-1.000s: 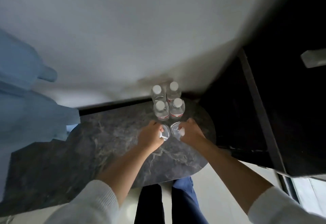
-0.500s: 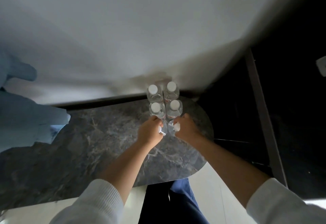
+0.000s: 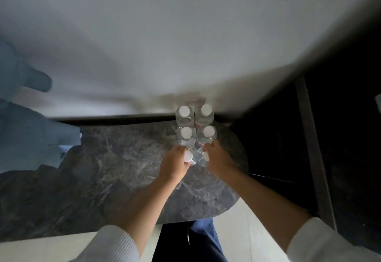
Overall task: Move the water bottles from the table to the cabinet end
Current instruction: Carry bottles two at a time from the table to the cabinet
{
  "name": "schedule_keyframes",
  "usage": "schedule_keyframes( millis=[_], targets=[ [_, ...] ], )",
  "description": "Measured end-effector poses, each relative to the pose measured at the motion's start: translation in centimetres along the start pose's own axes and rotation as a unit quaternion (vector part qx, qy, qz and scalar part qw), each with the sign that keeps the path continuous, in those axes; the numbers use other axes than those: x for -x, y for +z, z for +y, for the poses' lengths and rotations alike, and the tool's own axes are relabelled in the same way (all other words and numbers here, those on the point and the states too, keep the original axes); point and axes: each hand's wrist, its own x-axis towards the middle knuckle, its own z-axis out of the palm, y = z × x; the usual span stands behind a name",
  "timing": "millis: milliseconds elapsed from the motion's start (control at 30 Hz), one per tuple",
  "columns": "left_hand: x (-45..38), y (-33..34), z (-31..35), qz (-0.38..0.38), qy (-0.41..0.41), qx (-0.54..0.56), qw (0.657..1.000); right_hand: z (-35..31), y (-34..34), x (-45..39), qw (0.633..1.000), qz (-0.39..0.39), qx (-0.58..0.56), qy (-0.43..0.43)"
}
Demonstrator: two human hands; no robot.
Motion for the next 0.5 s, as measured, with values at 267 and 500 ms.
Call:
schedule_keyframes(
  millis=[267, 500],
  targets=[
    [0.02, -0.33, -0.05, -0.009, 0.008, 0.014, 1.000, -0.10, 0.22, -0.05, 1.000, 0.016, -0.022, 0.008],
    [-0.39, -0.92, -0.13, -0.028, 0.042, -0.010, 0.999, 0.30, 0.79, -0.02, 0.999, 0.017, -0.043, 0.016]
  ],
)
